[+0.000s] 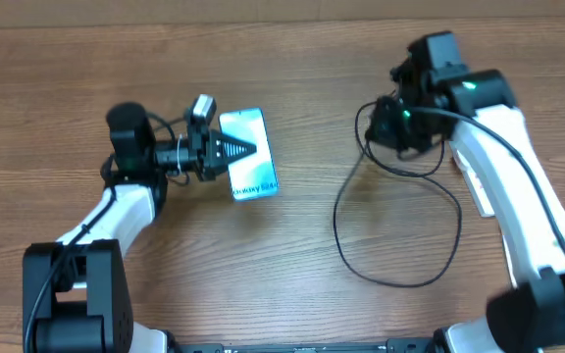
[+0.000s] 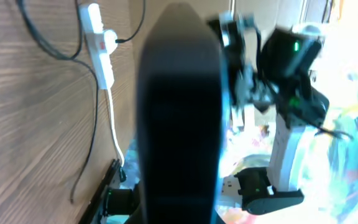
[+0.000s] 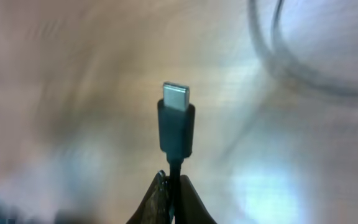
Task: Plug charger to phone and switch on socket
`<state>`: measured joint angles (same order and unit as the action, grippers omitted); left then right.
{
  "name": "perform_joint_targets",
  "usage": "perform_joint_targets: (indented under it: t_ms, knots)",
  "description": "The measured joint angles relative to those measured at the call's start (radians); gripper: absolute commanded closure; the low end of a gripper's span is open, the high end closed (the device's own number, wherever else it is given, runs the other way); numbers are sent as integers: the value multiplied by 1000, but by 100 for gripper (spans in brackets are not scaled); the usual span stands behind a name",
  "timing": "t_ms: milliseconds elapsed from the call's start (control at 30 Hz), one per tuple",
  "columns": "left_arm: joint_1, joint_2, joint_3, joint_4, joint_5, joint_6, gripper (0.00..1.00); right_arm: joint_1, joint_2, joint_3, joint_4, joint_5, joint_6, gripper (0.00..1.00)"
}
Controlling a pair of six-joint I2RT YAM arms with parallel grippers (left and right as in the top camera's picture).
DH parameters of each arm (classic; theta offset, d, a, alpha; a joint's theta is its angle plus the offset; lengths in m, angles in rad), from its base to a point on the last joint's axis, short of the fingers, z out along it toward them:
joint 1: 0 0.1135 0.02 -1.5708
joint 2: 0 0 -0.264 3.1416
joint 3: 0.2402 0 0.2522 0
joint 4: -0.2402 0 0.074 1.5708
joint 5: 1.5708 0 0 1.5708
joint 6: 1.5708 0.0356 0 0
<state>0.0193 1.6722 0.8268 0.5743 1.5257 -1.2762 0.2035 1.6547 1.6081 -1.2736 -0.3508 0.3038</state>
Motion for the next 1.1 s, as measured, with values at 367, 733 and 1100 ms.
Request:
perform_joint_targets:
  t_ms: [367, 733, 1100]
  knots:
    - [0, 141, 52, 10, 20, 0, 96, 153, -71, -112, -201, -217, -230, 96]
    - [0, 216, 53, 123, 21, 0, 96, 359, -100, -272, 28, -281, -190, 96]
    - [-6, 216, 56, 202, 23, 0, 96, 491, -100, -275, 168, -218, -101, 96]
